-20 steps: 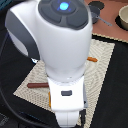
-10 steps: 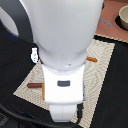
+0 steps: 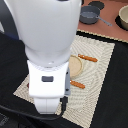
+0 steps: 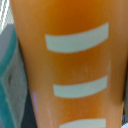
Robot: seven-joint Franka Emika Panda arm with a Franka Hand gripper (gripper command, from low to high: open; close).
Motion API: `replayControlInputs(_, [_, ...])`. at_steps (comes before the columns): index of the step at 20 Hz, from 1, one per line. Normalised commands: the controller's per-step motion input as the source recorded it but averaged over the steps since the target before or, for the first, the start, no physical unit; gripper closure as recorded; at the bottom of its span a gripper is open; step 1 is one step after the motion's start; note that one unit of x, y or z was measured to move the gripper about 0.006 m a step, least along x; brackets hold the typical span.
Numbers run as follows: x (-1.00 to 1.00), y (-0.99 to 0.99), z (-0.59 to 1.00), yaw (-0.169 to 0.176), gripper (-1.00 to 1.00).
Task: Interact with the objects in diverse but meaningful ways.
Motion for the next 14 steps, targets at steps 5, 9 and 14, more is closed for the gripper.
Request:
replayControlInputs(5, [-0.92,0.22,-0.13,0.000,1.00])
replayControlInputs(9, [-0.91,0.22,-0.08,0.000,1.00])
replayControlInputs(14, [-0.93,0.24,-0.03,0.000,1.00])
